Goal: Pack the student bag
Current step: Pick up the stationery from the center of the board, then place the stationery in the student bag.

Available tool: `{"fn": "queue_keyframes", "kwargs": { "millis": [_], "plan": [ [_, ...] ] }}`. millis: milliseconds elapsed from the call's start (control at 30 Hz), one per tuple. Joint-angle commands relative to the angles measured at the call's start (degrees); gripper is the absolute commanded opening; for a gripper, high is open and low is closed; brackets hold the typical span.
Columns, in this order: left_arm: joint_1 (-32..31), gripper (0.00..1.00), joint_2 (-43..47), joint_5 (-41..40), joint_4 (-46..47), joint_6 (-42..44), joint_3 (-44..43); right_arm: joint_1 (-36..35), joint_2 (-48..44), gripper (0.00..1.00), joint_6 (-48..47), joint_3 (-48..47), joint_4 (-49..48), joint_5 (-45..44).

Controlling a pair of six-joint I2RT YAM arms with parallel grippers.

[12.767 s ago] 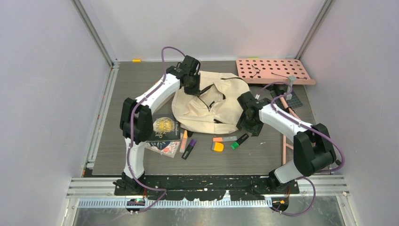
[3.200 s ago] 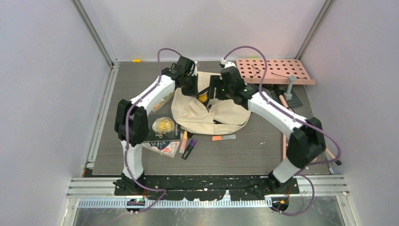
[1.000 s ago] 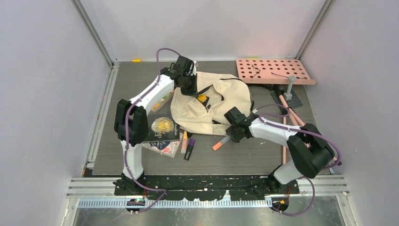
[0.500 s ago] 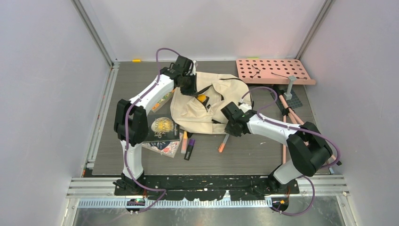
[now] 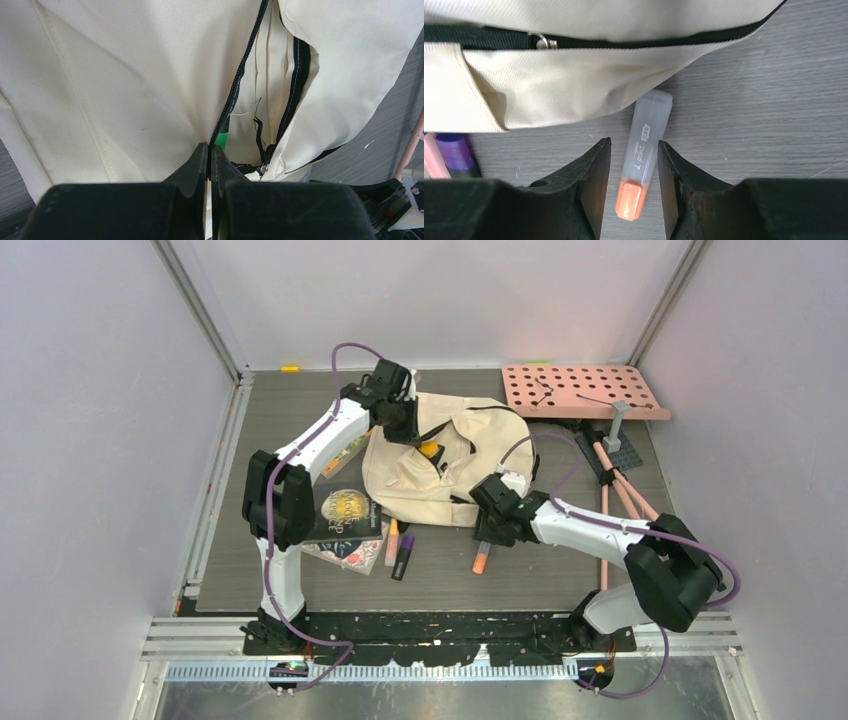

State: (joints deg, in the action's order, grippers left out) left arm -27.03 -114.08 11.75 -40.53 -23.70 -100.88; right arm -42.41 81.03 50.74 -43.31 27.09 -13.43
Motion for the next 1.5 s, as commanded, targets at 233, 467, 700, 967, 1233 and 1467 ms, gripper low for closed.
{"fn": "queue_keyframes", "kwargs": {
  "millis": [233, 467, 700, 967, 1233, 1467],
  "plan": [
    [0.4, 0.0, 4.57, 1.18, 0.54, -0.29, 0.41, -5.63, 5.98, 0.46, -0.61, -4.65, 6.45, -3.3],
    [0.4, 0.0, 4.7, 1.17, 0.55, -0.29, 0.6, -6.03, 9.14, 0.32, -0.07, -6.38, 9.39, -4.76],
    [0.4, 0.0, 4.66, 1.39, 0.39, -0.38, 0.67, -6.01, 6.29, 0.07, 2.32, -6.95, 14.5, -8.64],
    [0.4, 0.0, 5.13, 1.76, 0.28, -0.55, 1.03, -5.77, -6.27, 0.0, 2.21, -14.24, 24.76, -16.65],
    [0.4, 0.0, 6.29, 1.31, 0.33, -0.2, 2.34, 4.51, -5.25, 0.0, -6.75, -25.6, 21.04, -11.36],
    [0.4, 0.0, 6.08, 2.12, 0.19, -0.6, 1.95, 9.89, 8.09, 0.0, -12.8, -36.8, 10.76, -7.13]
  ]
}}
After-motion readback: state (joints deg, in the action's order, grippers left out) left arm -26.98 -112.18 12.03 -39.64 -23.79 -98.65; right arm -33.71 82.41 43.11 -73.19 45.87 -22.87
